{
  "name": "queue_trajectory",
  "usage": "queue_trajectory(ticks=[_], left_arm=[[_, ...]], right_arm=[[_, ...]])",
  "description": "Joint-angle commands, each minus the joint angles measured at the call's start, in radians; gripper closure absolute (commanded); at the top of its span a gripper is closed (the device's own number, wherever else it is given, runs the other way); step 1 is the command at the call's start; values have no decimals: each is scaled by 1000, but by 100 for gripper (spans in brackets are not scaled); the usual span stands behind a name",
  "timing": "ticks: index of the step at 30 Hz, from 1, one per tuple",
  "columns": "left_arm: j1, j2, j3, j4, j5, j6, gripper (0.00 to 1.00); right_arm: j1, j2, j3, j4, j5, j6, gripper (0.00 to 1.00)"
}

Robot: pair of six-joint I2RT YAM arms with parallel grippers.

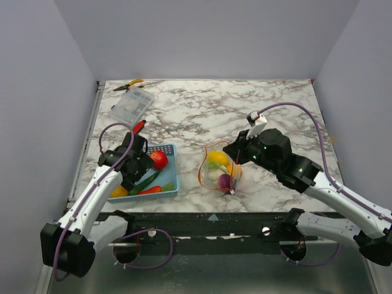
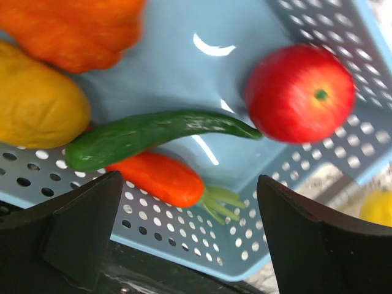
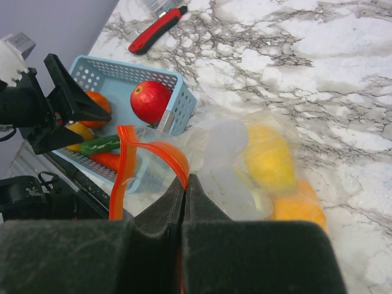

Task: Place the food in the zip-top bag and seal the zipper
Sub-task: Pick up the fake vegetable from the bin.

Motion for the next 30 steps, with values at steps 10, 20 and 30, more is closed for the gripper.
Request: queue_trajectory(ticks=[10, 20, 30], left_arm=[[182, 235, 5, -73, 160, -246, 12], [250, 359, -57, 53, 192, -296, 15], [253, 450, -53, 83, 166, -297, 23]], right_arm=[[2, -17, -10, 8, 45, -25, 99], [2, -20, -14, 7, 59, -34, 99], [2, -13, -18, 5, 69, -33, 99]])
